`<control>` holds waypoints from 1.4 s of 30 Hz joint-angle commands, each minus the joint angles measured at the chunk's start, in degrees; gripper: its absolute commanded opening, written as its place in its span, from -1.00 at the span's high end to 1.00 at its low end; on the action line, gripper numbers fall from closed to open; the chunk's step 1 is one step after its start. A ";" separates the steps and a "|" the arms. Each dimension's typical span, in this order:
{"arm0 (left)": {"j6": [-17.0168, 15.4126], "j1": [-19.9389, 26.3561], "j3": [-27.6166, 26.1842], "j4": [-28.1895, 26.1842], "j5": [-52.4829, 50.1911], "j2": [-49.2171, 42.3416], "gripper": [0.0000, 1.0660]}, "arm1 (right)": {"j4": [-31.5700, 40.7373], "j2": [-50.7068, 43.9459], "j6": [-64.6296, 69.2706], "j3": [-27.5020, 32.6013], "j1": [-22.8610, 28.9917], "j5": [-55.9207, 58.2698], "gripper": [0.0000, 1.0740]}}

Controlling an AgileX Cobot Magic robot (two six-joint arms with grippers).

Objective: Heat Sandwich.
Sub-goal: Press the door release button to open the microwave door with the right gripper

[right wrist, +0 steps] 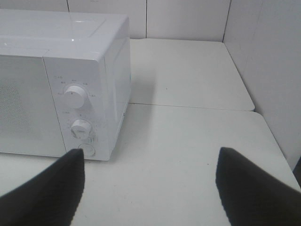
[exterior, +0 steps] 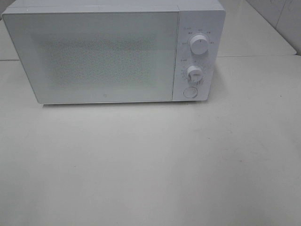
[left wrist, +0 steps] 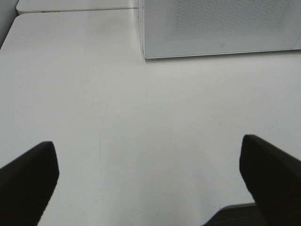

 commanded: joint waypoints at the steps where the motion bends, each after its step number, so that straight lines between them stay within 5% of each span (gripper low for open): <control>1: -0.40 0.17 0.06 -0.40 -0.57 -0.52 -0.88 | -0.17 2.69 1.09 -0.29 -0.29 -4.53 -0.40; 35: -0.40 0.17 0.06 -0.40 -0.57 -0.52 -0.88 | 0.00 45.55 0.74 -0.29 0.06 -48.13 -0.40; 42: -0.40 0.17 0.06 -0.40 -0.57 -0.52 -0.88 | 9.63 51.62 -5.50 2.29 3.78 -55.69 -0.40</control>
